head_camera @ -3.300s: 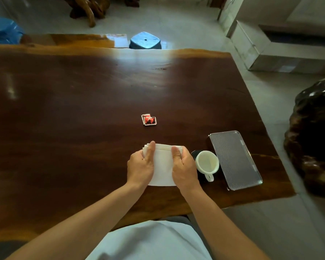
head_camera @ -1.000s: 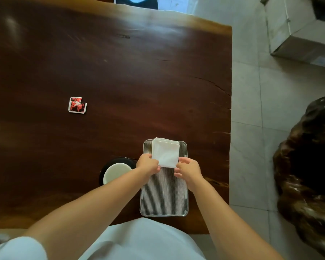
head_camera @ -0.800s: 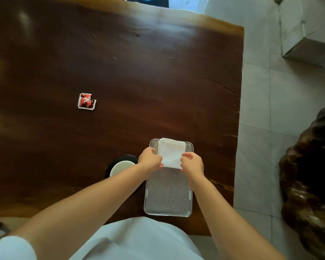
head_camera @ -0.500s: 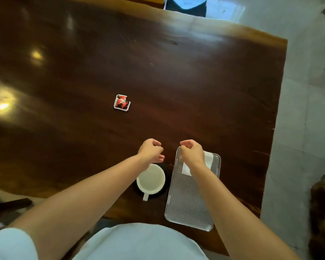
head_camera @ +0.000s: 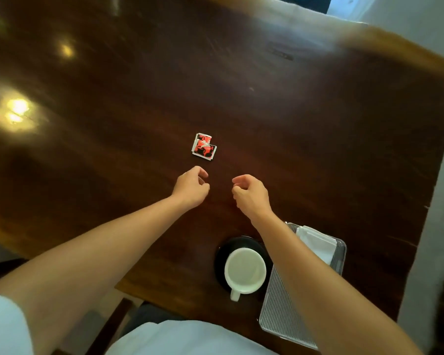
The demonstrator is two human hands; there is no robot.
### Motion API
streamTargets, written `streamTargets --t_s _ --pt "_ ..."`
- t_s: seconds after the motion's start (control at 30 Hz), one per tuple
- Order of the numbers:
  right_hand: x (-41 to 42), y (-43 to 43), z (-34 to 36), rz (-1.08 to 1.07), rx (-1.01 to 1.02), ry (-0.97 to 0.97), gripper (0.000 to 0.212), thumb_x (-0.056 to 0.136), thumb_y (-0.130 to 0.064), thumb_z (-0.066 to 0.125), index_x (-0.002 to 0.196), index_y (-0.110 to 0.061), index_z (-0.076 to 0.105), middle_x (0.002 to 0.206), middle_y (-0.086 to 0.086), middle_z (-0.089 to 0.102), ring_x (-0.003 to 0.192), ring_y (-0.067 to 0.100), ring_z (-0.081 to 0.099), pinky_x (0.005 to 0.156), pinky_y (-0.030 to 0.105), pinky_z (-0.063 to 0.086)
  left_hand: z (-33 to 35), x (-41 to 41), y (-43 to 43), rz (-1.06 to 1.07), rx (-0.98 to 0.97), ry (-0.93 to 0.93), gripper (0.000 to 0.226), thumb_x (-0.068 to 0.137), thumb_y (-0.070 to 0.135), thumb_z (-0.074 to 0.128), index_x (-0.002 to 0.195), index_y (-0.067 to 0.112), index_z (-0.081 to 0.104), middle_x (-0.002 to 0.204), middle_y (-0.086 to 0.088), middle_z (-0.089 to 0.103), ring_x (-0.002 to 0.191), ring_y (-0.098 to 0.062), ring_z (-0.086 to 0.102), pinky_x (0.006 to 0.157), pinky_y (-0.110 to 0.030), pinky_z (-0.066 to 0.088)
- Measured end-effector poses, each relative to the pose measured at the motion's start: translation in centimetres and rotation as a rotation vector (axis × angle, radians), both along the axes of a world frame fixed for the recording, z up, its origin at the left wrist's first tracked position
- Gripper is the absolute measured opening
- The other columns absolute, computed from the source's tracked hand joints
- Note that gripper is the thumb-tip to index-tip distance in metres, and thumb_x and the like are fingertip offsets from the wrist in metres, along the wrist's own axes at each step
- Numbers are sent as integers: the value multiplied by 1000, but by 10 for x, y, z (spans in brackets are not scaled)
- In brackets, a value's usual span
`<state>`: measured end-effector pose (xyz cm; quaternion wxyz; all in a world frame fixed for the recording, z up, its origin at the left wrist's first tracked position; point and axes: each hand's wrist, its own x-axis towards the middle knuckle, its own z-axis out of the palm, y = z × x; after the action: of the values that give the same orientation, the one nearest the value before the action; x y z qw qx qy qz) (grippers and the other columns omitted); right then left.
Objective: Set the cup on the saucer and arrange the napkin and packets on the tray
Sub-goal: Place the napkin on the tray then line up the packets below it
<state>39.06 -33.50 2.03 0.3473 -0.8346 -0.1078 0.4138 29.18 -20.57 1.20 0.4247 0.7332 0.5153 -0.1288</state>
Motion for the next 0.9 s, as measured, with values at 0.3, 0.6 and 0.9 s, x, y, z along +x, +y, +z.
streamTargets --t_s 0.3,0.6,0.9 --pt "10 102 -35 61 -111 -131 52 93 -18 65 142 -17 52 138 5 57 120 19 58 103 39 51 -35 30 72 -157 176 -100 44 96 25 63 138 21 51 141 -7 47 122 -22 56 85 -25 43" --pt "13 153 -75 122 -245 -295 56 92 -22 69 144 -18 47 145 3 39 127 21 44 91 29 44 -72 55 120 -439 187 -58 64 97 20 62 154 19 33 159 -4 25 131 -32 52 102 -46 52" --pt "11 139 -81 277 -273 -244 23 88 -13 69 109 -18 62 110 4 57 100 21 55 82 34 51 -64 43 106 -419 210 35 30 88 16 71 108 20 49 122 -8 49 108 -24 51 80 -36 51"
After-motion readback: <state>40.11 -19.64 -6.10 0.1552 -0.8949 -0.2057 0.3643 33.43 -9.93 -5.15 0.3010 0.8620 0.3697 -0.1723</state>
